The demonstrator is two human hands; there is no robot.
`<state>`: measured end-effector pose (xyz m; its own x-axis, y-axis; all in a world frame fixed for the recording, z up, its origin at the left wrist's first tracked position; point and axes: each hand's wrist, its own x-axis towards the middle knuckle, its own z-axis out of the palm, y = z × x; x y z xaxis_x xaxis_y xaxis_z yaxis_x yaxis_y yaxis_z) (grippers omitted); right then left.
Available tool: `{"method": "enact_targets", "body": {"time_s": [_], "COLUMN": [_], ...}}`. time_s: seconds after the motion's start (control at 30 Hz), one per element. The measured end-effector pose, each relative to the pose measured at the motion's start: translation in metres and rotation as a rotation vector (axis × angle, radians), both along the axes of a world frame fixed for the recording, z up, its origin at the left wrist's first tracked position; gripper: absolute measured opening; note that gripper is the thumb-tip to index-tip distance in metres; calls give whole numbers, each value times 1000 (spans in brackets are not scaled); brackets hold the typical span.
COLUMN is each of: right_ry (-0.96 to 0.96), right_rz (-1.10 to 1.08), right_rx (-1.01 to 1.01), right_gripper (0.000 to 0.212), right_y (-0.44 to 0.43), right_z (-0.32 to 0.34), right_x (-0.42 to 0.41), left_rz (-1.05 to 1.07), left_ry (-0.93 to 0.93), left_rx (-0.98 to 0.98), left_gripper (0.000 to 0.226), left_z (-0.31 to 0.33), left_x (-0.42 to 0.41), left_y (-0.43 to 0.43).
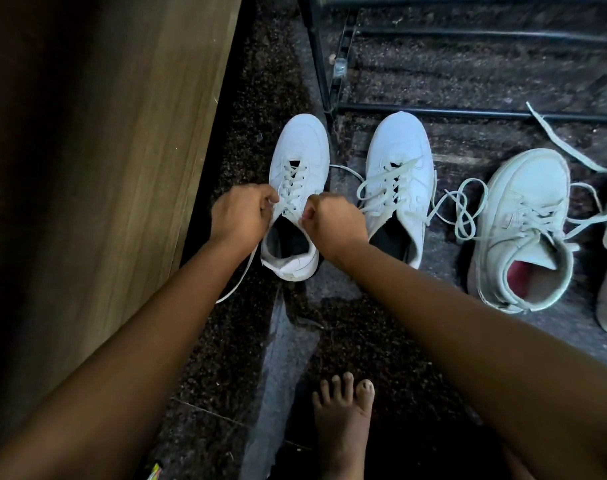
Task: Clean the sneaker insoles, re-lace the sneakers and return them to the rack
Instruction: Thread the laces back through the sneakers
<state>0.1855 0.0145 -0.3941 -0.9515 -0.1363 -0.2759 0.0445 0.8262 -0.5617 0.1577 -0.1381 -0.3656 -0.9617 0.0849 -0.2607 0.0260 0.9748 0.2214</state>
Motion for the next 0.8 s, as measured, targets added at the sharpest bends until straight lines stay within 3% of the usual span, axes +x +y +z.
{"method": "enact_targets", "body": {"time_s": [0.1,0.2,0.33,0.43,0.57,0.67,0.73,0.8], "right_ry": [-12,-43,-64,-66,-101,-111,-160,-201], "right_rz": [2,44,148,190,228,238,200,74], "right_rx": [-26,-8,197,345,404,384,274,-22], "right_gripper": [21,22,31,34,35,30,36,35], "right_y": [1,3,8,10,6,12,20,26], "right_z": [-1,3,12,19,22,22,21,20], "right_x": [0,-1,-5,-7,-3,-5,-6,-8], "left_rz": [-19,-137,-227,-240,-213,-140,-64,1], "left_ry": [51,102,106,81,58,12,-1,-12], "left_rx": [-15,-159,-416,-479,-417,-184,-37,10], "left_gripper": [11,12,17,16,15,14,13,13], "left_z": [-3,-5,-3,-5,-6,-2,0,5], "left_x": [-2,-5,-7,-7,-3,1,1,1], "left_y": [-2,-4,5,8,9,3,-6,-12]}}
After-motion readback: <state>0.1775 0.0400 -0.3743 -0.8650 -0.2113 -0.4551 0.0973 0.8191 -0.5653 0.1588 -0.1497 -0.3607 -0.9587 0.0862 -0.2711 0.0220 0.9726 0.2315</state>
